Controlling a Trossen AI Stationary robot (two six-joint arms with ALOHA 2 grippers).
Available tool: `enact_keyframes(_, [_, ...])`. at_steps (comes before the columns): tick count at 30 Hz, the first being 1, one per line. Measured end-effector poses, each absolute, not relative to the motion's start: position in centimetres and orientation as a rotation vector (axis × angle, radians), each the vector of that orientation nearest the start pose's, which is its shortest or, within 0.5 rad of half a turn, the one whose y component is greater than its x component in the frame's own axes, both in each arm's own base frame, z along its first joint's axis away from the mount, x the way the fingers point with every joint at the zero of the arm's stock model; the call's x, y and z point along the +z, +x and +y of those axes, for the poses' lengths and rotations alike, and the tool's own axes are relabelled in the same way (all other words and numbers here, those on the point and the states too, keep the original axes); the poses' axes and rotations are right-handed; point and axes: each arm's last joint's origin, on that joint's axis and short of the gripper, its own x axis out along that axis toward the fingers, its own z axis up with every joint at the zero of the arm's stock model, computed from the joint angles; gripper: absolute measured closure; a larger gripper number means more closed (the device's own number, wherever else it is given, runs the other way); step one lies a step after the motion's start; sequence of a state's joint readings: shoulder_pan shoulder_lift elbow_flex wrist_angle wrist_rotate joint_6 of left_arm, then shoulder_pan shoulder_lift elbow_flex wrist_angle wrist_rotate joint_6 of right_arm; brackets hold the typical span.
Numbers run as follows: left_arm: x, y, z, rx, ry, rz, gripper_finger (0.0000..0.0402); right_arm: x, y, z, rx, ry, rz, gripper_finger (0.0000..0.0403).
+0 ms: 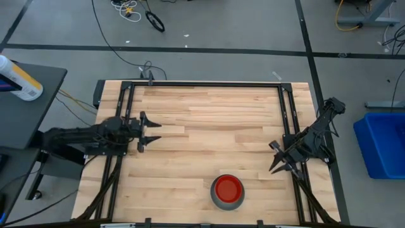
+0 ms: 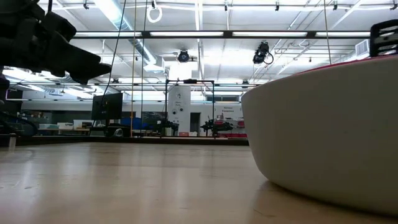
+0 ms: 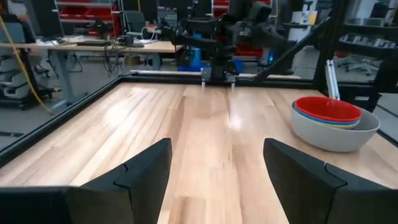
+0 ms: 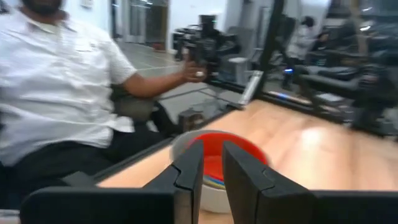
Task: Nest bowls inside each other
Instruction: Return to Home Position
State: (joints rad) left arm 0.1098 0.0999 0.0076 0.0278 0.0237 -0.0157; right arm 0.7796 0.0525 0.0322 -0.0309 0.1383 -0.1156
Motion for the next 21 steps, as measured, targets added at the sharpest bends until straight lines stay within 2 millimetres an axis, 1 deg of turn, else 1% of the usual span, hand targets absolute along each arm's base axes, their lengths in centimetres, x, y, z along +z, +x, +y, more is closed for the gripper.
enact_keyframes(4, [16.3, 10.2, 1.4, 0.071, -0.012, 0.043, 0.0141, 16.8, 7.8, 6.0, 0.527, -0.174, -0.002, 0.0337])
enact_keyframes(8, [16.3, 10.2, 1.7, 0.094, -0.008, 0.039, 0.0141, 16.8, 8.5, 5.0, 0.407, -0.183, -0.001, 0.0336])
enact_keyframes(11, [16.3, 10.2, 1.8, 0.093, -0.009, 0.037, 0.0141, 16.5, 9.1, 4.2, 0.353, -0.205, -0.019, 0.0337])
enact_keyframes(15, [16.3, 10.2, 1.8, 0.088, -0.009, 0.036, 0.0141, 16.4, 9.6, 2.9, 0.286, -0.203, 0.005, 0.0337])
enact_keyframes(21, [16.3, 10.2, 1.8, 0.097, -0.009, 0.038, 0.0141, 16.0, 10.2, 1.0, 0.110, -0.190, 0.062, 0.0338])
